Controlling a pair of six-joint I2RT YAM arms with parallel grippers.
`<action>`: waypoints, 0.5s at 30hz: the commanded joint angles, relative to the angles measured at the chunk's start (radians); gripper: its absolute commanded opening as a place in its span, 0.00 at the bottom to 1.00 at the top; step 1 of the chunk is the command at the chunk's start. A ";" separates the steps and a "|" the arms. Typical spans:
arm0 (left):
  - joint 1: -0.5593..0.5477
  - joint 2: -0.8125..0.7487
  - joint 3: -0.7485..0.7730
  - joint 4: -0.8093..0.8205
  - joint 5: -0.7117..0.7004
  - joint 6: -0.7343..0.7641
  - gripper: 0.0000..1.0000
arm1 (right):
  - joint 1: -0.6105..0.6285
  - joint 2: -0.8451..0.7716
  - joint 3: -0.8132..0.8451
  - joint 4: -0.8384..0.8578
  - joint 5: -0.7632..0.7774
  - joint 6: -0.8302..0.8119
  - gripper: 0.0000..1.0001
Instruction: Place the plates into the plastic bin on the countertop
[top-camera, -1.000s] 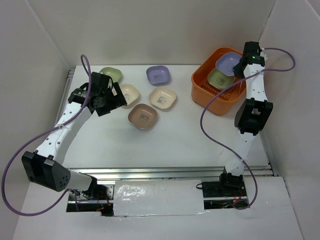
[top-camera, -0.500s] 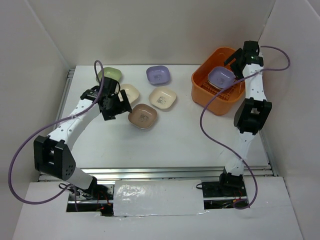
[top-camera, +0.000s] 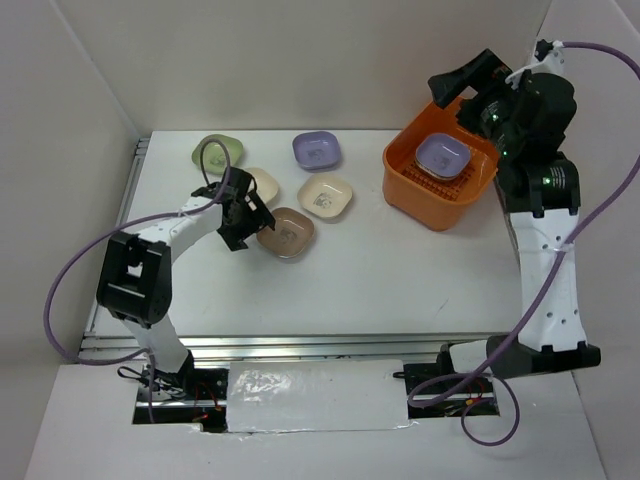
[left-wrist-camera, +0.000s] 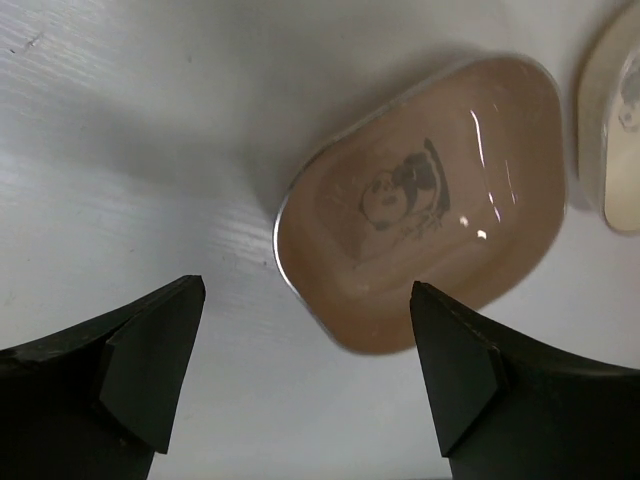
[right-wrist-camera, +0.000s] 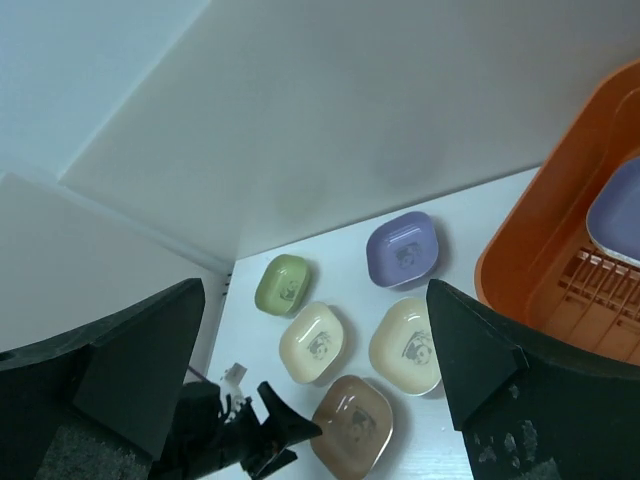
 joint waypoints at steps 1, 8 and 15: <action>-0.012 0.058 0.061 -0.002 -0.106 -0.090 0.93 | 0.024 0.044 -0.090 -0.010 -0.031 -0.013 1.00; -0.014 0.178 0.049 0.003 -0.130 -0.122 0.57 | 0.081 0.020 -0.075 -0.053 -0.026 -0.029 1.00; -0.048 0.113 -0.011 -0.048 -0.195 -0.128 0.00 | 0.171 0.029 -0.185 0.022 -0.048 -0.061 1.00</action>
